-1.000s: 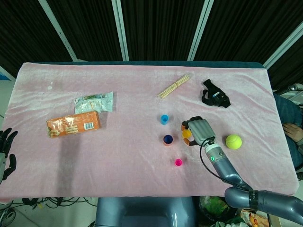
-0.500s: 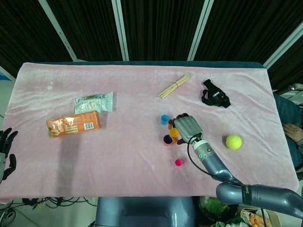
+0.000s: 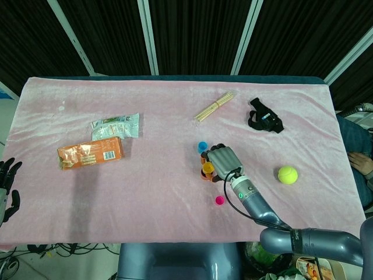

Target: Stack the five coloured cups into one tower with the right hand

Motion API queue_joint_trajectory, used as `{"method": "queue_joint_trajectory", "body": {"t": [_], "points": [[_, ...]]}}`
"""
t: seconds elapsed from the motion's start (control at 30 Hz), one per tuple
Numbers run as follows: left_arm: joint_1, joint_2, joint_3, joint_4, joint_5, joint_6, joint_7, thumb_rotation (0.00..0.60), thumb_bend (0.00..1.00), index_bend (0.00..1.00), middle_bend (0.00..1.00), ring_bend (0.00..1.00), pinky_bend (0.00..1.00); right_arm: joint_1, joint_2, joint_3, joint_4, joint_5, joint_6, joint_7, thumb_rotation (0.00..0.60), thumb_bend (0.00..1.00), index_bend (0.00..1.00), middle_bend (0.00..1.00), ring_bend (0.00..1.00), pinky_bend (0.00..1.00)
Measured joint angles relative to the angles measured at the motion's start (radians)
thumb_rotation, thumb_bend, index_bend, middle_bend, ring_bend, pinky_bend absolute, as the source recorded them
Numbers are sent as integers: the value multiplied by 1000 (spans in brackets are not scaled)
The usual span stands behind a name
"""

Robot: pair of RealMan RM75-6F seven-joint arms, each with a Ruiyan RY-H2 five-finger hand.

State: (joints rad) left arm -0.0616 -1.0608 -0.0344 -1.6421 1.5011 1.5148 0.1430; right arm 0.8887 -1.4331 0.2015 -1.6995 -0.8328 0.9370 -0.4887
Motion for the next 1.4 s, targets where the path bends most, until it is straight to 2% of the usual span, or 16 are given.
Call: {"method": "queue_joint_trajectory", "body": {"t": [0.77,0.83,0.93,1.1,1.17,1.4], "points": [[1,1,-1,0,-2,1,-1,600,707,68,18,0,12,13,-26,-25,27,8,1,4,600,288,486,475,277,210],[1,2,-2,0,-3,1,-5,600,707,68,18,0,12,13,-31,-30,35,14,-3,4,600,277,450,452,276,210],[1,2,-2,0,-3,1,-6,600,707,68,18,0,12,15,-31,-35,38,17,-8,4,600,243,337,386,267,210],[1,2,-2,-1,-2,2,-5,600,707,68,18,0,12,20,-23,-39,34,30,-25,2,600,173,189,187,205,210],[2,3,-2,-1,-3,3,-6,600,707,68,18,0,12,24,-19,-38,32,36,-26,1,600,160,153,145,195,210],[2,3,-2,-1,-2,3,-7,600,707,68,18,0,12,27,-27,-4,48,21,13,22,600,169,169,180,197,210]]}}
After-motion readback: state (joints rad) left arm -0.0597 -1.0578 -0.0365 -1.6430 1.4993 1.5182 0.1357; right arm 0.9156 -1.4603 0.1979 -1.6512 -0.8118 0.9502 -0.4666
